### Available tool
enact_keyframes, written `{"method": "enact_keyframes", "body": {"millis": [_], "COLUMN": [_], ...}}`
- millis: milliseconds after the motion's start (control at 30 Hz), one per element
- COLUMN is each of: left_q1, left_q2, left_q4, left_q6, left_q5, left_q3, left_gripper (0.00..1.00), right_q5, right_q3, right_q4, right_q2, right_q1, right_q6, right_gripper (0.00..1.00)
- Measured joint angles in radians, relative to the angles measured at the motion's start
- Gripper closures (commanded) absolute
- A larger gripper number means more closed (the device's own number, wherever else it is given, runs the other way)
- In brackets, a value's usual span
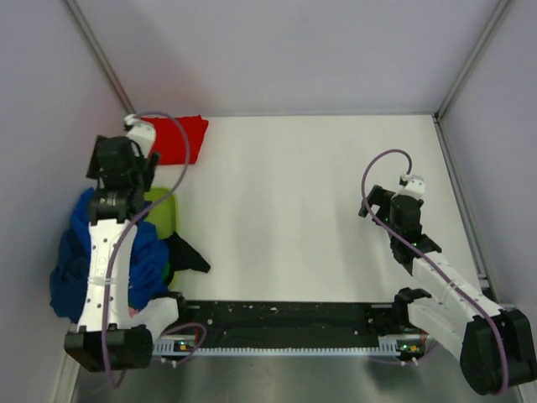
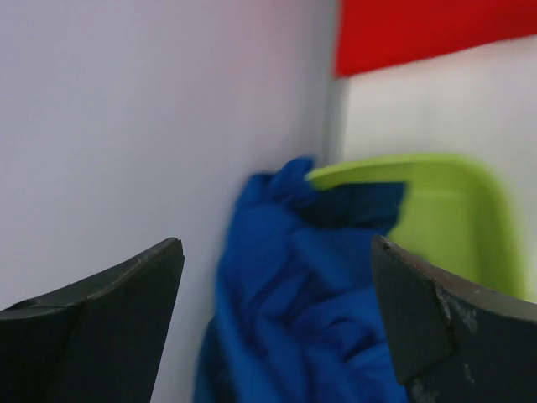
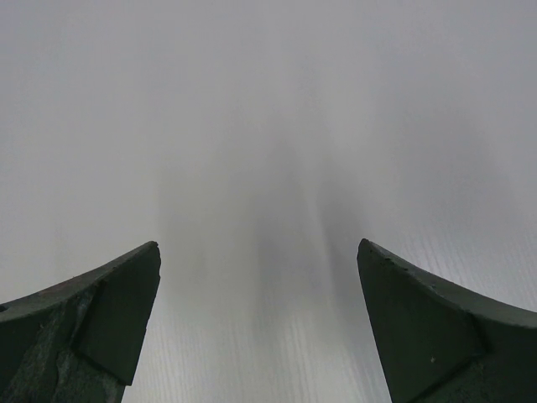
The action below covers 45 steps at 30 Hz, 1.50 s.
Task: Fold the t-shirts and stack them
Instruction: Grab crumpled tshirt from bin with the left arm
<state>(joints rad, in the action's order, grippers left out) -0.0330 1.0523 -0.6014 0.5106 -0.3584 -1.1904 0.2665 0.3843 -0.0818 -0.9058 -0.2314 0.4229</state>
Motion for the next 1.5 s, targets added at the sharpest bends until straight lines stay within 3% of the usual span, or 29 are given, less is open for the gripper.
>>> {"method": "enact_keyframes", "body": {"millis": [200,467,833,1200,1300,1333,1433,1500], "left_q1": [0.422,0.716,0.748,0.753,0.753,0.753,0.753,0.753], "left_q2": [0.030,0.070,-0.207,-0.352,-0.353,-0.348,-0.309,-0.276], "left_q4": [-0.185,-0.254,-0.362,-0.612,-0.627,-0.623,-0.595,-0.574], "left_q6": [0.111,0.245,0.331,0.404,0.415,0.420,0.438,0.434], "left_q5": [-0.050,-0.081,-0.045,-0.152,-0.171,-0.180,-0.210,-0.229], "left_q3": [-0.029,0.106,0.106,0.222,0.276,0.301,0.378,0.397], "left_gripper": [0.12,0.17,0.18,0.24,0.35,0.48,1.00,1.00], "right_q5": [0.003,0.003,0.003,-0.002,-0.005,-0.006,-0.006,-0.006], "right_q3": [0.000,0.000,0.000,0.000,0.000,0.000,0.000,0.000], "right_q4": [0.000,0.000,-0.001,-0.011,-0.019,-0.022,-0.023,-0.024], "right_q2": [0.000,0.000,0.000,0.000,0.000,0.000,0.000,0.000], "right_q1": [0.000,0.000,0.000,0.000,0.000,0.000,0.000,0.000], "right_q6": [0.000,0.000,-0.002,-0.003,-0.003,-0.003,-0.003,-0.003], "right_gripper": [0.01,0.01,0.01,0.01,0.01,0.01,0.01,0.01]}}
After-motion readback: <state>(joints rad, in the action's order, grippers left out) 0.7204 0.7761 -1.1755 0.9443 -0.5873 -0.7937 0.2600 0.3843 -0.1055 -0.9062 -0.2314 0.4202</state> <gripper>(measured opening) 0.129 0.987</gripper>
